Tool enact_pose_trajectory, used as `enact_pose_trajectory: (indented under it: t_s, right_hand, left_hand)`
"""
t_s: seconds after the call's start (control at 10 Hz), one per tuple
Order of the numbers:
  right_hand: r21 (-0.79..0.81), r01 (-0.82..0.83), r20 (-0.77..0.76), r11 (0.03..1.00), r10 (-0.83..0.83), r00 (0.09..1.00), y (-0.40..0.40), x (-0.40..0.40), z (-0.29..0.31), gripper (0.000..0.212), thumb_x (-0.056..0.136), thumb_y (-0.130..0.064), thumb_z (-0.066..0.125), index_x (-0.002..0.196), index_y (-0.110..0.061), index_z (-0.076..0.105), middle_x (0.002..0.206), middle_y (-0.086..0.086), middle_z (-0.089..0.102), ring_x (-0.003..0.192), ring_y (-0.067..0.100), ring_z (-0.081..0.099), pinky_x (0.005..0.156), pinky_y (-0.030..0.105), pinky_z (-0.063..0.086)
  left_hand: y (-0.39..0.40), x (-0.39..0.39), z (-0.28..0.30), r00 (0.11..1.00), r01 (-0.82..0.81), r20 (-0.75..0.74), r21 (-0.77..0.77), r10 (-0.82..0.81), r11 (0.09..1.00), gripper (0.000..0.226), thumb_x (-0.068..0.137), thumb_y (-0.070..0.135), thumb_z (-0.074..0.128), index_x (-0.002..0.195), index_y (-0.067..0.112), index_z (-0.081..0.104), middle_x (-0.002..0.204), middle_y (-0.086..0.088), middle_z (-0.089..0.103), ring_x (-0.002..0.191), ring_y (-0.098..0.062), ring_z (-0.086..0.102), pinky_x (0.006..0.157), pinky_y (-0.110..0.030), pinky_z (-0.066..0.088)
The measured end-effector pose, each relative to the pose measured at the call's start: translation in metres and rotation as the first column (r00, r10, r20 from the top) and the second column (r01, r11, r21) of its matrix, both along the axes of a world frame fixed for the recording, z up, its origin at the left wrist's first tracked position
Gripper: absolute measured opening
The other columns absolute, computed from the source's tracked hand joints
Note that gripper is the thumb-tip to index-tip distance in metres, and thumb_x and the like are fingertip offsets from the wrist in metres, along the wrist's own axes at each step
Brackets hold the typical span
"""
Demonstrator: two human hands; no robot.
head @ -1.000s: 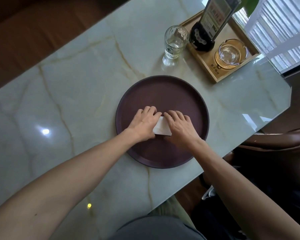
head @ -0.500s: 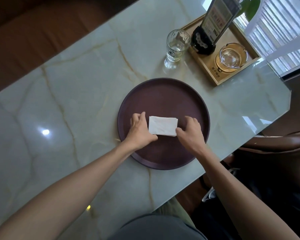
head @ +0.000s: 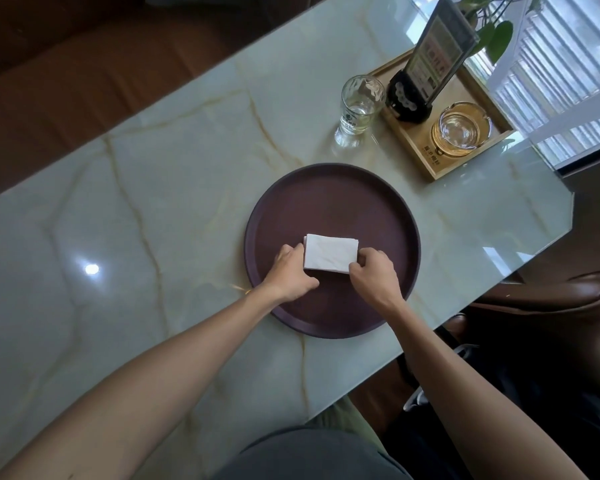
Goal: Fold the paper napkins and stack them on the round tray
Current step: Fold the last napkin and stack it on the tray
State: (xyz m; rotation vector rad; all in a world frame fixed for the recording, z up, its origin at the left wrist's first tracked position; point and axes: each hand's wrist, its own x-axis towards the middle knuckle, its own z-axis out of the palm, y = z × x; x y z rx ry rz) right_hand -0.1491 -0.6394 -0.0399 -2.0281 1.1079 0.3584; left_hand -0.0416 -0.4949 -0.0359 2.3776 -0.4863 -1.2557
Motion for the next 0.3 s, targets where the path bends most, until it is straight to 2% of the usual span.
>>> enact_pose_trajectory:
  t_s: [0.1, 0.2, 0.3]
  right_hand:
    - [-0.087, -0.054, -0.024, 0.995, 0.053, 0.998, 0.003, 0.001, 0.012, 0.007, 0.087, -0.011, 0.045, 0.080, -0.011, 0.046, 0.099, 0.013, 0.058, 0.097, 0.033, 0.052, 0.072, 0.038, 0.039]
    - [-0.231, -0.199, -0.051, 0.952, 0.193, 0.980, 0.010, 0.005, 0.024, 0.019, 0.090, -0.013, 0.049, 0.106, -0.006, 0.057, 0.116, 0.015, 0.059, 0.108, 0.037, 0.052, 0.086, 0.046, 0.047]
    - [-0.285, -0.381, -0.103, 0.879, 0.367, 0.925, 0.016, 0.020, 0.038, 0.041, 0.095, -0.022, 0.051, 0.134, -0.009, 0.058, 0.135, 0.012, 0.060, 0.120, 0.036, 0.054, 0.097, 0.047, 0.046]
  left_hand:
    - [0.004, 0.003, 0.007, 0.999, 0.014, 0.031, 0.012, -0.015, 1.000, 0.042, 0.080, 0.019, 0.070, 0.117, 0.008, 0.054, 0.122, -0.015, 0.050, 0.120, -0.035, 0.054, 0.102, -0.042, 0.046]
    - [0.013, 0.006, 0.011, 0.997, 0.049, 0.065, 0.033, -0.051, 0.998, 0.050, 0.085, 0.025, 0.068, 0.129, 0.006, 0.052, 0.130, -0.015, 0.049, 0.128, -0.034, 0.050, 0.105, -0.041, 0.044]
    - [0.023, 0.012, 0.022, 0.988, 0.086, 0.121, 0.101, -0.098, 0.991, 0.057, 0.090, 0.030, 0.064, 0.139, 0.005, 0.050, 0.141, -0.016, 0.048, 0.134, -0.034, 0.049, 0.108, -0.042, 0.043]
